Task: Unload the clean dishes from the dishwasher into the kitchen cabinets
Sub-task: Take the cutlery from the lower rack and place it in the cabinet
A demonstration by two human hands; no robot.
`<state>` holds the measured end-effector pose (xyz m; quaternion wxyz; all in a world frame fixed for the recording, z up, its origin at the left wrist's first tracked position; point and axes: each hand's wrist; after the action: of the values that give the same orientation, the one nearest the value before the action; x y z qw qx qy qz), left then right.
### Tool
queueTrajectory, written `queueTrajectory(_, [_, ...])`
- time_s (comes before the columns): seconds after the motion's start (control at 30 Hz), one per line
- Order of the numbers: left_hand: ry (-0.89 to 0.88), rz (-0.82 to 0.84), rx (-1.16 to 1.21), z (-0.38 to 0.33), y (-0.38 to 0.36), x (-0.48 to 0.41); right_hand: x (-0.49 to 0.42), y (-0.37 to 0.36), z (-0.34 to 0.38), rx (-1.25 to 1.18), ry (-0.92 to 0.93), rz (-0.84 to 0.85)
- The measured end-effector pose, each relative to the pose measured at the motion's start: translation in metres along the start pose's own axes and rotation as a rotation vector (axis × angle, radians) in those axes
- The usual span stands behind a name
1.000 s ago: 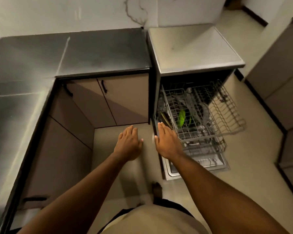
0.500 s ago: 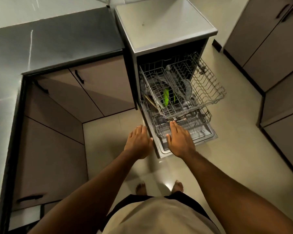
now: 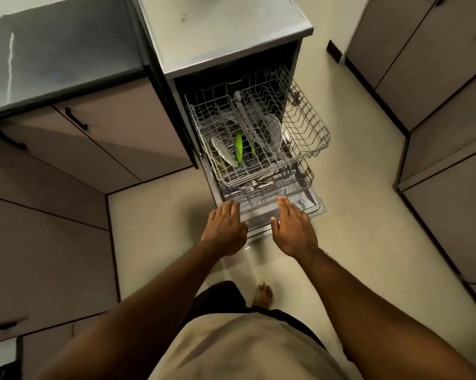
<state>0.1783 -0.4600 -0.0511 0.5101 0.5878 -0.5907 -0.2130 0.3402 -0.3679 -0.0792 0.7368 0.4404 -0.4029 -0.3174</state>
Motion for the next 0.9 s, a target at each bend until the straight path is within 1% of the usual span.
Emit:
queueTrajectory(0.37, [0.005, 0.123, 0.020, -0.035, -0.014, -0.083, -0.058, 0.021, -0.052, 0.009, -0.032, 0.030])
queueTrajectory(0.5, [0.028, 0.099, 0.066, -0.040, -0.012, -0.128, -0.098, 0.032, -0.069, 0.039, -0.043, 0.059])
queueTrajectory(0.63, [0.040, 0.089, 0.098, -0.037, -0.003, -0.168, -0.136, 0.042, -0.083, 0.074, -0.015, 0.086])
queueTrajectory(0.73, [0.027, 0.089, 0.108, -0.035, 0.002, -0.188, -0.158, 0.049, -0.087, 0.065, -0.022, 0.087])
queueTrajectory(0.9, [0.079, 0.077, 0.130, -0.041, 0.005, -0.208, -0.187, 0.055, -0.097, 0.057, 0.001, 0.130])
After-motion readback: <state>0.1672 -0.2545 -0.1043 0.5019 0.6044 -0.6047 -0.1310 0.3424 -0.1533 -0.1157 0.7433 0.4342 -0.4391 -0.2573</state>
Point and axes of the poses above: each hand's wrist, its own x-axis away from the middle knuckle, its own y-axis out of the back of the hand, z = x × y, and after that the axes turned 7 degrees about -y, right-handed
